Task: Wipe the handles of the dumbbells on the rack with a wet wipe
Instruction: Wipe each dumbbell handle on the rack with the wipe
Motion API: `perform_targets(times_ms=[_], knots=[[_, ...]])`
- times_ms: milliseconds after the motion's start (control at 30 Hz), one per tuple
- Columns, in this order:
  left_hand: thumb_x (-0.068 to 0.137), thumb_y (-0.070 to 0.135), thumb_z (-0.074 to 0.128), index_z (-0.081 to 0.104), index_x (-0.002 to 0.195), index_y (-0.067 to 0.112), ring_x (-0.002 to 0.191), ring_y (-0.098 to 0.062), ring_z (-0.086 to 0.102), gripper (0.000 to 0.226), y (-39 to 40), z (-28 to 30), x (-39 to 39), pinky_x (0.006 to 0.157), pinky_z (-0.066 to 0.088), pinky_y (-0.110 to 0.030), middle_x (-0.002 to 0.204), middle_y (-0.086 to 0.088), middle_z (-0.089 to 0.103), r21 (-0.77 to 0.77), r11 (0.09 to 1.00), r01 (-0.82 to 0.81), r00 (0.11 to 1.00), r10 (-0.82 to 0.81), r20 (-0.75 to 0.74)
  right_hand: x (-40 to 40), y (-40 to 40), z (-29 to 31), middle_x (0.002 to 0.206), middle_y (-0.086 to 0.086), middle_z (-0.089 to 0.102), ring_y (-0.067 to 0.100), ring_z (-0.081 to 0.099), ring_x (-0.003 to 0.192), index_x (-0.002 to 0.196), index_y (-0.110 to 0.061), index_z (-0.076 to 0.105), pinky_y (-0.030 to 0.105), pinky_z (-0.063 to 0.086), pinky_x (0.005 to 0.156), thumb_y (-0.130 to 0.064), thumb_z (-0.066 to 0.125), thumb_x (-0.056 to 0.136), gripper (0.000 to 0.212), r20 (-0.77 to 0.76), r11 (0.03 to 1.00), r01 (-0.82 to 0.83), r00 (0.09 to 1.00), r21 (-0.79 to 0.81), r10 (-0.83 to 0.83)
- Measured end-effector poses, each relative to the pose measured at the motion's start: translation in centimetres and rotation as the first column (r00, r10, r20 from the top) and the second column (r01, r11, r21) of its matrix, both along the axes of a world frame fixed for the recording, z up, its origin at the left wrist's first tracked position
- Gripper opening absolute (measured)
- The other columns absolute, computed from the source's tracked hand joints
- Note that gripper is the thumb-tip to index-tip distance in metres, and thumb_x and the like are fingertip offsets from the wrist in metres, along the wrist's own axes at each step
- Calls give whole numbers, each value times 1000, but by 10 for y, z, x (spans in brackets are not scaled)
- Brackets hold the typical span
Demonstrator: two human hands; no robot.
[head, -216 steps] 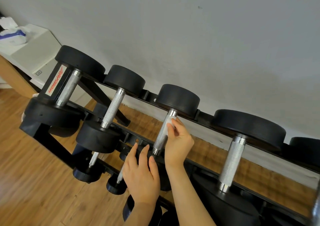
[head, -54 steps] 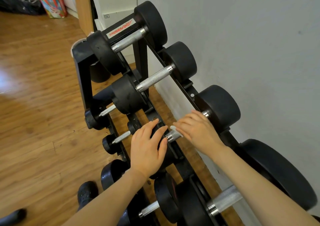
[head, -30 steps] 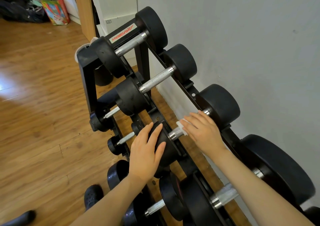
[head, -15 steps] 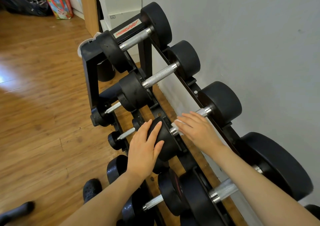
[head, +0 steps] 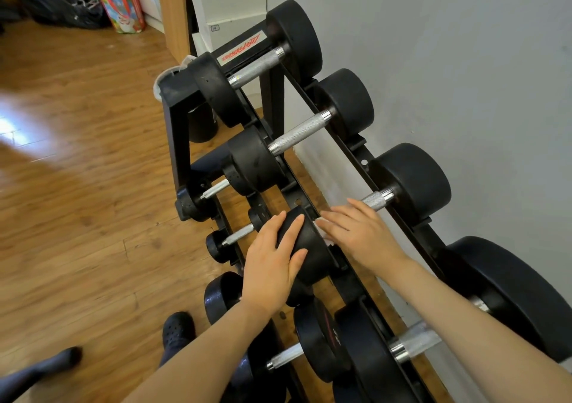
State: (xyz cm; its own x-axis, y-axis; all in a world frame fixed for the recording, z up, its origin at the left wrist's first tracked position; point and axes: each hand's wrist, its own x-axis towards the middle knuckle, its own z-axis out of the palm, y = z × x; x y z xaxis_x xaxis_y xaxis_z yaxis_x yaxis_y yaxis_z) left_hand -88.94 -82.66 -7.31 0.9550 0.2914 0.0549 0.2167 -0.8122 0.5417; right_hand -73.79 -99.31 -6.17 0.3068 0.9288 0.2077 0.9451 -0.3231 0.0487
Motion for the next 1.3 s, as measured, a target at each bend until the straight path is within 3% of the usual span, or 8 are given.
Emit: perform_targets(times_ms=[133, 333, 433, 500, 667, 800, 1000, 1300], knots=[[100, 46, 30, 29, 150, 28, 138, -24, 35, 54, 0, -1, 1, 108, 24, -37, 153, -8, 38, 1, 1000, -3, 1000, 3, 7, 15, -13, 8, 118, 4, 68, 25, 61, 113, 119, -16, 68, 45, 33, 108, -28, 42, 96, 36, 29, 999, 48, 998, -7, -47], [99, 48, 28, 24, 151, 30, 138, -25, 36, 55, 0, -3, 2, 108, 26, -36, 154, -7, 35, 2, 1000, -4, 1000, 5, -3, 11, 6, 10, 117, 4, 68, 26, 61, 114, 117, -15, 68, 45, 35, 108, -12, 70, 78, 38, -37, 995, -53, 998, -86, 50], [99, 48, 28, 25, 151, 29, 138, -25, 37, 56, 1, -3, 2, 108, 27, -36, 154, -7, 35, 8, 1000, -1, 1000, 1, -4, 20, 5, 15, 115, 1, 69, 24, 61, 114, 117, -18, 68, 45, 35, 109, -19, 72, 81, 36, -26, 990, -87, 996, -114, 85], [99, 48, 28, 27, 151, 28, 138, -25, 37, 56, 1, -4, 2, 107, 28, -36, 154, -7, 36, 12, 1000, -4, 1000, 4, -1, 26, -3, 17, 116, 1, 70, 24, 61, 113, 117, -18, 69, 45, 35, 108, -25, 63, 85, 33, -22, 996, -35, 999, -82, 33], [99, 47, 30, 28, 150, 28, 137, -27, 38, 55, -3, -4, 2, 106, 30, -38, 153, -9, 38, -11, 999, -30, 999, 30, 11, 12, -4, 1, 116, 3, 69, 26, 62, 111, 113, -15, 70, 46, 39, 104, -19, 75, 82, 32, -49, 997, 74, 996, 20, -73], [99, 47, 29, 26, 151, 29, 138, -28, 38, 55, -2, -5, 2, 107, 28, -38, 153, -8, 37, 4, 1000, -23, 1000, 23, 8, 1, 4, -4, 122, 4, 67, 26, 59, 117, 115, -15, 69, 43, 31, 110, -23, 59, 89, 30, -80, 998, 42, 996, 47, -38], [99, 47, 29, 26, 151, 30, 137, -28, 38, 55, -3, -5, 1, 106, 30, -39, 153, -8, 36, -15, 1000, -24, 1000, 24, 16, -8, -17, -13, 132, 8, 60, 29, 52, 126, 126, -13, 63, 42, 29, 113, -26, 51, 96, 35, -15, 965, 202, 979, 169, -202], [97, 50, 26, 19, 151, 35, 141, -23, 30, 56, -3, -9, 2, 108, 29, -40, 156, -4, 30, -50, 998, -36, 999, 37, 7, -25, -8, -18, 122, 12, 62, 28, 57, 115, 126, -6, 62, 37, 49, 91, -12, 80, 75, 54, -33, 950, 258, 966, 175, -256]])
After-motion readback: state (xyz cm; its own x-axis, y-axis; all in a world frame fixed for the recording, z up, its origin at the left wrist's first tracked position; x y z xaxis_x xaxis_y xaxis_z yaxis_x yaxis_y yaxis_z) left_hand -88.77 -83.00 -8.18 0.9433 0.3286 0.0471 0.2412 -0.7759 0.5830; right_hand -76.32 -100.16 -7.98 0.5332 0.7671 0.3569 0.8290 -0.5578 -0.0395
